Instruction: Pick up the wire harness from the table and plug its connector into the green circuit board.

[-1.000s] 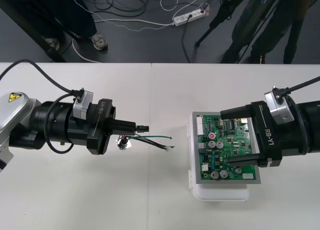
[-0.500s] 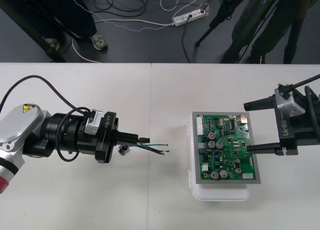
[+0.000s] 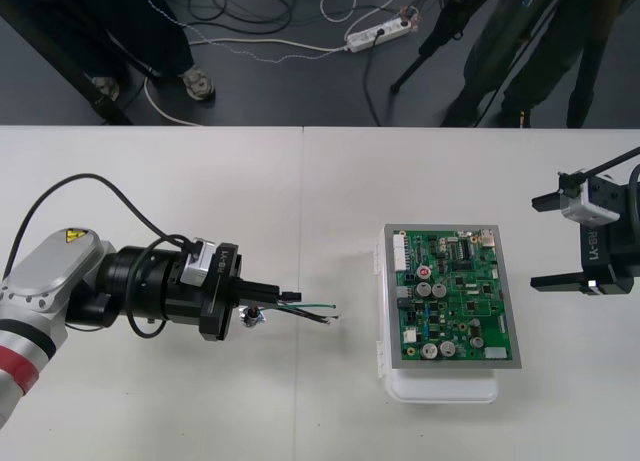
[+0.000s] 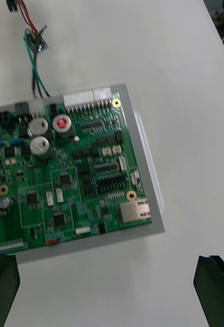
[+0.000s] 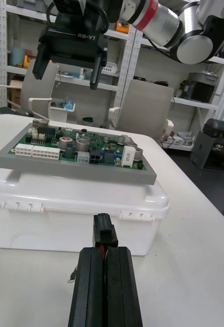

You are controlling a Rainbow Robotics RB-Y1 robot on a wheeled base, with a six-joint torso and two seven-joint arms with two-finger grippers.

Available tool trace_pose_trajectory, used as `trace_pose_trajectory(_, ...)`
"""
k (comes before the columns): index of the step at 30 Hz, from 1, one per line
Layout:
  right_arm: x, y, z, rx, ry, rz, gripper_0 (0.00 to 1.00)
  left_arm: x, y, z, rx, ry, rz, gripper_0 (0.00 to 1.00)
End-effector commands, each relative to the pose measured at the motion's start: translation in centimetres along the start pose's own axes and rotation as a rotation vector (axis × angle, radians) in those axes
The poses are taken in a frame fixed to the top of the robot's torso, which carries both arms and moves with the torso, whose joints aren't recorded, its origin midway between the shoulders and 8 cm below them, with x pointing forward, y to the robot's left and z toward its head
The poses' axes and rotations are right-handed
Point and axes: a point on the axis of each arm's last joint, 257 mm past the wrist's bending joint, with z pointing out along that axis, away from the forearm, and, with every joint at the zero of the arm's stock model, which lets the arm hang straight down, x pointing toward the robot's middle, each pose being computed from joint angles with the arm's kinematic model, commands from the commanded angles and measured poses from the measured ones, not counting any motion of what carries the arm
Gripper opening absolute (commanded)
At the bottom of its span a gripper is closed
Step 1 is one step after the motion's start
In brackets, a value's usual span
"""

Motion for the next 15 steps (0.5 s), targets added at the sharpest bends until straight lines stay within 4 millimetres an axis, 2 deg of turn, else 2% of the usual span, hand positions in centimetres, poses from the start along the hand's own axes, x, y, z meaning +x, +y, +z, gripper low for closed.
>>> trace_pose_trajectory(1, 1.5, -1.7, -1.4, 0.051, 0.118, -0.040, 1.00, -1.3, 0.3, 0.9, 0.058, -0.034, 0.150, 0.00)
trace_pose_trajectory(10, 5.0, -1.6, -0.4, 0.054, 0.251, -0.079, 1.00, -0.6, -0.1, 1.8, 0.073, -0.040, 0.146, 0.00)
trace_pose_trajectory(15, 6.9, -0.7, 0.8, 0.023, 0.327, -0.125, 1.00, -0.6, -0.4, 2.3, 0.085, -0.045, 0.144, 0.00)
